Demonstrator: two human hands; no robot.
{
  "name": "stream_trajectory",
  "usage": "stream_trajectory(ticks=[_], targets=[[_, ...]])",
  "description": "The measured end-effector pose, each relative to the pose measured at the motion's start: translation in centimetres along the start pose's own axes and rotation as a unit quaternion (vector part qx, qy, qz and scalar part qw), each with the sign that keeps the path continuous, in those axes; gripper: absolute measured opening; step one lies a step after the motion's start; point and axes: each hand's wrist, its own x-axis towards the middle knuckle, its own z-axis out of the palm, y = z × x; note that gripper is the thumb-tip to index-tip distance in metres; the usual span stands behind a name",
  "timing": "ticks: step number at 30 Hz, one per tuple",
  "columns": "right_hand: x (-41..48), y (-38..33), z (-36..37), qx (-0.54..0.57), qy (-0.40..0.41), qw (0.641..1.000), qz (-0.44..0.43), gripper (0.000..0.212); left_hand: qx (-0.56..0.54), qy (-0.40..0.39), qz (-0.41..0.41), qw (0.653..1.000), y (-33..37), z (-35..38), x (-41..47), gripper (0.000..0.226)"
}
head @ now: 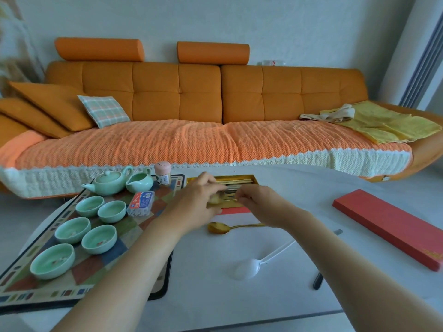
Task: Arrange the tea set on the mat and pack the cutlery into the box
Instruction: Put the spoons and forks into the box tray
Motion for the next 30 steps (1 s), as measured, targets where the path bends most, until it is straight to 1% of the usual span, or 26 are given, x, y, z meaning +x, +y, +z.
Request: stream_trajectory(ticks=[3,5,6,10,13,15,17,19,21,24,28,30], targets=[[0.8,-0.1,-0.4,0.025,0.032,0.999,-0.004,0.021,0.019,0.052,0.047,0.997,-0.8,-0.4,0.4,0.022],[1.4,-0.1,-0.6,0.03,0.041,0.999,-0.008,0.024,0.014,0.078,0.046,0.996,-1.5,-0.4,0.8,0.012],[1.6,-0.2,-0.6,0.037,0.046,0.998,-0.011,0.024,0.003,0.089,0.032,0.996,-1.7,-0.4,0.9,0.01],[2.5,-0.2,-0.4,0.034,0.091,0.995,-0.036,0.02,-0.106,0.112,-0.069,0.986,-1.9,-0.3,1.2,0.01],[3.5,0.3,0.1,0.009,0.142,0.988,-0.061,0.025,-0.179,0.104,-0.171,0.963,-2.7,0.1,1.5,0.01],[4.1,0.6,0.5,0.008,0.161,0.985,-0.068,0.024,-0.2,0.095,-0.223,0.949,-3.4,0.5,1.7,0.012],[4.7,0.9,1.1,0.013,0.156,0.986,-0.062,0.023,-0.173,0.085,-0.24,0.952,-4.2,1.1,1.8,0.015],[5.4,1.1,1.9,0.016,0.14,0.989,-0.046,0.023,-0.111,0.078,-0.233,0.963,-5.1,1.7,1.8,0.02],[6.0,1.4,2.4,0.023,0.127,0.991,-0.03,0.023,-0.073,0.079,-0.219,0.97,-5.8,2.2,1.7,0.027],[7.0,1.8,2.8,0.039,0.109,0.993,0.006,0.024,-0.021,0.072,-0.176,0.982,-6.6,2.8,1.5,0.037],[8.1,2.3,3.1,0.04,0.088,0.994,0.048,0.024,0.021,0.057,-0.079,0.995,-6.8,3.2,1.3,0.036],[8.4,2.3,3.2,0.027,0.069,0.995,0.059,0.025,0.025,0.04,-0.069,0.997,-6.8,3.3,1.4,0.037]])
